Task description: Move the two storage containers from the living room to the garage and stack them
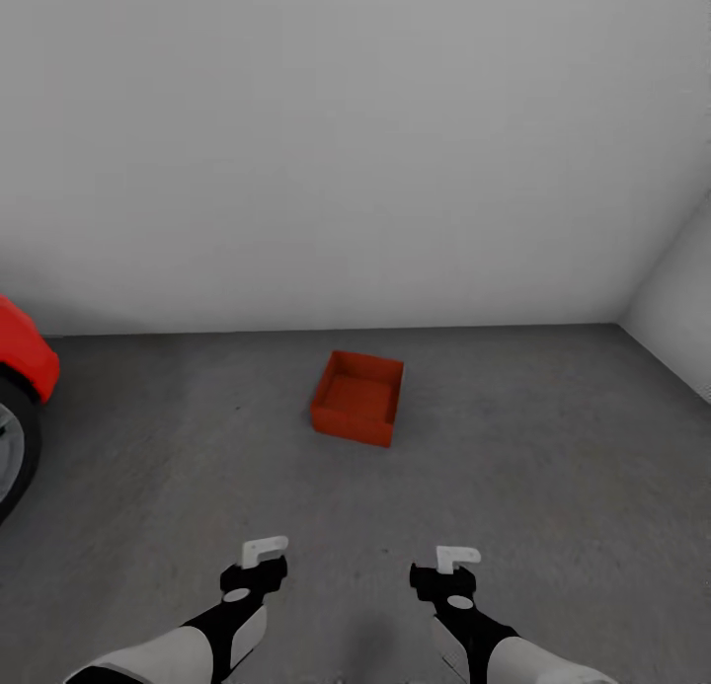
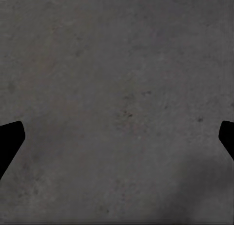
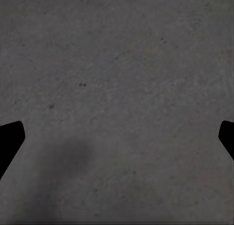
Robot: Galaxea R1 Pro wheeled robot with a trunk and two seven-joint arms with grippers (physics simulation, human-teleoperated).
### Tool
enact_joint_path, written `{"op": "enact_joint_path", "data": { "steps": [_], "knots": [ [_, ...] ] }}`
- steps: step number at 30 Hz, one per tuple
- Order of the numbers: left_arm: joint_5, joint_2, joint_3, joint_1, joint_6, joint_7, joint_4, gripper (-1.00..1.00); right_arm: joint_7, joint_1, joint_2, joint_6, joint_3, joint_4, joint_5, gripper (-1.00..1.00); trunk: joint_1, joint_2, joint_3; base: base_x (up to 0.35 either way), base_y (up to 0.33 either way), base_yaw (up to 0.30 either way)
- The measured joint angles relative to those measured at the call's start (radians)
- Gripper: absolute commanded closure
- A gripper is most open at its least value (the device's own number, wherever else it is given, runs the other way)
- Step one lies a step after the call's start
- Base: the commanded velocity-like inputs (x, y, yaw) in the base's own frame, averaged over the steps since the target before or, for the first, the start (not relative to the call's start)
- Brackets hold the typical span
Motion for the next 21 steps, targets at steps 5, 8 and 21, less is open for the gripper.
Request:
{"op": "enact_joint_path", "data": {
  "steps": [5, 8, 21],
  "knots": [
    [0.0, 0.0, 0.0, 0.0, -0.02, -0.001, 0.002, -1.0, 0.0, 0.0, 0.0, 0.0, 0.0, 0.0, -0.001, -1.0, 0.0, 0.0, 0.0, -0.036, 0.0, 0.0],
    [-0.001, 0.0, -0.001, 0.0, -0.04, 0.0, 0.015, -1.0, 0.0, 0.0, 0.0, 0.0, 0.0, 0.0, -0.001, -1.0, 0.0, 0.0, 0.0, -0.007, 0.0, 0.0],
    [-0.002, -0.001, -0.001, 0.0, -0.049, 0.0, 0.021, -1.0, -0.002, 0.0, 0.0, 0.001, 0.0, 0.0, -0.001, -1.0, 0.0, 0.0, 0.016, -0.001, 0.0, 0.0]
  ]
}}
